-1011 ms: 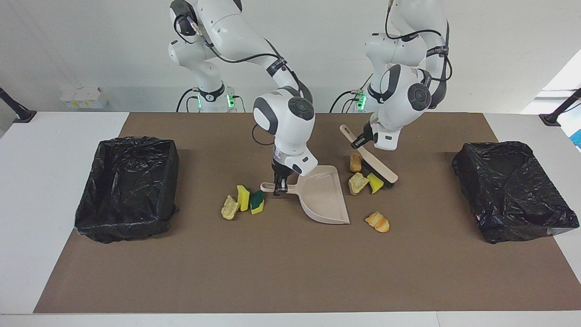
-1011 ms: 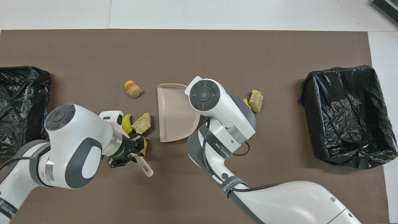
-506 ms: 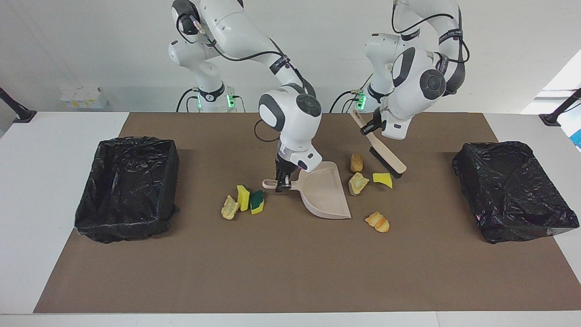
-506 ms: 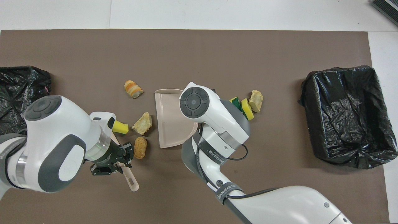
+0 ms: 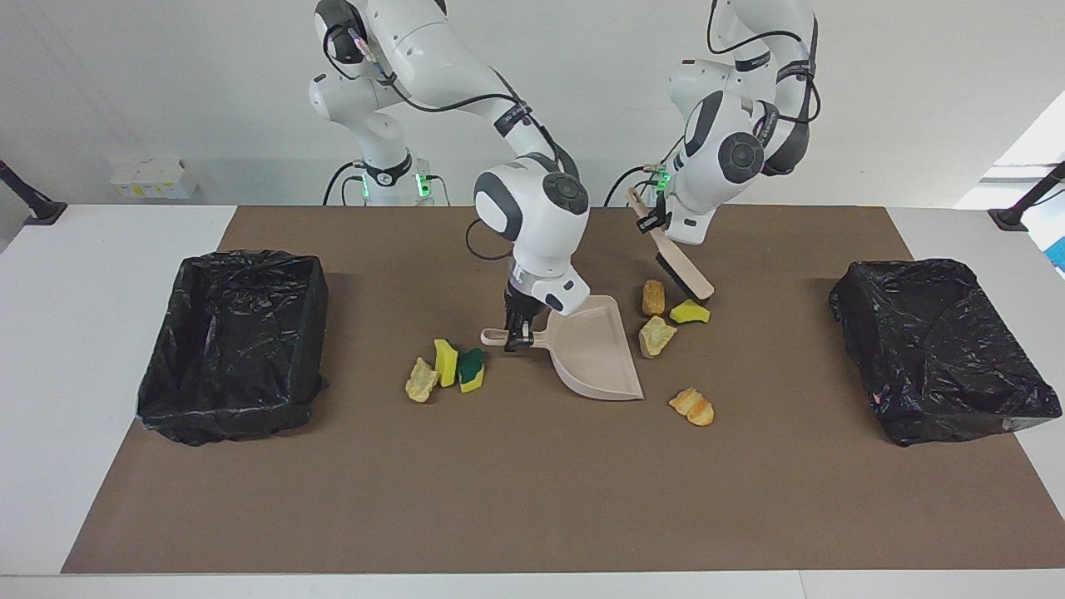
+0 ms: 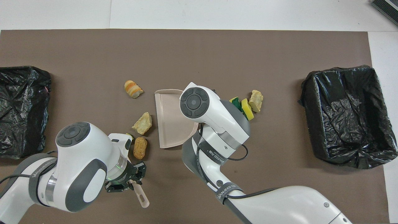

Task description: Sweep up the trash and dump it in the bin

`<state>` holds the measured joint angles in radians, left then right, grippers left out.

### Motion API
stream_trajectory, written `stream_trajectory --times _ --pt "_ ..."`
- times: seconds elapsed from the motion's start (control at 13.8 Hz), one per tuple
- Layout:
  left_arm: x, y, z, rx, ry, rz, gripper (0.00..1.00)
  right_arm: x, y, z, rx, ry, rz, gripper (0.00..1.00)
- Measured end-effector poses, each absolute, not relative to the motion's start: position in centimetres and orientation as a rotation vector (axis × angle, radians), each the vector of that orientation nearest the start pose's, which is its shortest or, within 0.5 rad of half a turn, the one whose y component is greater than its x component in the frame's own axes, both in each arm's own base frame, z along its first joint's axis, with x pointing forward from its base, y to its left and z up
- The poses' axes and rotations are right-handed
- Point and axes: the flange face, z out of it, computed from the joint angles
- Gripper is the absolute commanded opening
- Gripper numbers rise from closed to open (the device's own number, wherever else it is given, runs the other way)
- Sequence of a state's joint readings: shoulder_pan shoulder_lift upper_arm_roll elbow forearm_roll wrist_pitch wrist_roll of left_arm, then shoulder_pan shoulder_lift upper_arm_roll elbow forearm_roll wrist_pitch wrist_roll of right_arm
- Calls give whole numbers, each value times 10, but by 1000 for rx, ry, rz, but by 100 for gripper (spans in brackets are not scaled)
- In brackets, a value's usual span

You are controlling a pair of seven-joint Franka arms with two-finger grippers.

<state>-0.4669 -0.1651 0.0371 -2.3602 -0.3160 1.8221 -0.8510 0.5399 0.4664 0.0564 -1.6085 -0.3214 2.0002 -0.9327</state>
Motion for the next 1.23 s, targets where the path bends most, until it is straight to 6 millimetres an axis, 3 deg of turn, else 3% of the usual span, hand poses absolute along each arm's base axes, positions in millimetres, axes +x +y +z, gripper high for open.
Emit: stream_trajectory --times 0.22,0.43,0.72,1.01,1.23 --pt "397 -206 361 -2992 -888 689 0 570 358 354 1941 2142 -168 0" --pt "412 -213 362 -3102 -775 593 0 570 358 354 1941 2142 -168 0" --pt "416 -251 375 -3229 -468 490 0 570 358 354 1942 2142 -170 0" --pt "414 -296 393 -3278 -301 434 0 570 357 354 1942 2142 -170 0" --pt "420 -300 402 -3284 -259 444 0 570 357 353 1943 2141 -170 0"
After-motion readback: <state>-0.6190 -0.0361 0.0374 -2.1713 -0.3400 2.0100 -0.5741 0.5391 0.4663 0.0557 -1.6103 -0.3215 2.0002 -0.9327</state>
